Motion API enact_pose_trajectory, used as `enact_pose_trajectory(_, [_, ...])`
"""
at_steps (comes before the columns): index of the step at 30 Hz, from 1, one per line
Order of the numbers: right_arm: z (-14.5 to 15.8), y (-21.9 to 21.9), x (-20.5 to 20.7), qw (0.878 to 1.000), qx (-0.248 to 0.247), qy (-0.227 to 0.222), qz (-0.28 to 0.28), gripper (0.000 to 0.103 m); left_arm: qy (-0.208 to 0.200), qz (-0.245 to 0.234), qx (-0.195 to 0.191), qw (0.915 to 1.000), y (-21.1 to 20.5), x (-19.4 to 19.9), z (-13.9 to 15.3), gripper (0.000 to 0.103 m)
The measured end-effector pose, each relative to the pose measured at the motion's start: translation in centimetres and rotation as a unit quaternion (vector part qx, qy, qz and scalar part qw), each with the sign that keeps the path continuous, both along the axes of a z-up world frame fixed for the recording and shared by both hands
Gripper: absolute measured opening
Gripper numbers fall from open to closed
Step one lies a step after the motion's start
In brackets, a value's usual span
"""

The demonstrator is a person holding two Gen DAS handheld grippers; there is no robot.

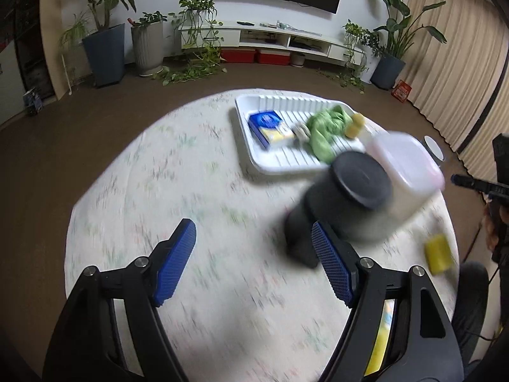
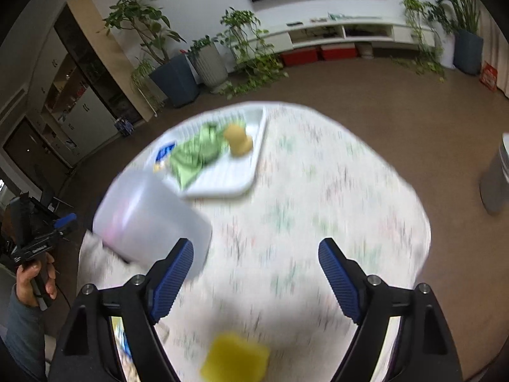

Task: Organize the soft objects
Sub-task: 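Move both grippers back toward the remaining items on the table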

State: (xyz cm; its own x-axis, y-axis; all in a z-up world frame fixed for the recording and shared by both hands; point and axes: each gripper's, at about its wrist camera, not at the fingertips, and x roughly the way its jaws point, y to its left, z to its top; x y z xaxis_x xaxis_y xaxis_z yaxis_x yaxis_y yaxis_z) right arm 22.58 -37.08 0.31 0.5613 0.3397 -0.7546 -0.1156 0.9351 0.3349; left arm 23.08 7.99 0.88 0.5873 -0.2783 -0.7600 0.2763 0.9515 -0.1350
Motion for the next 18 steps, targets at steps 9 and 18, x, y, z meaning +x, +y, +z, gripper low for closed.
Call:
enact_pose_trajectory(9, [-2.1, 3.5, -8.6, 0.999, -0.031, 0.008, -0.002, 0.088, 0.005, 0.006, -0.031, 0.9995, -1.8, -10.4, -0.4, 0.075])
enact_pose_trajectory(18, [-3.9, 5.0, -12.9, 0.996, -0.086, 0.015, -0.022, 0.090, 0.020, 0.040, -0.019, 0.9988, -1.8, -16.8, -2.4, 0.075])
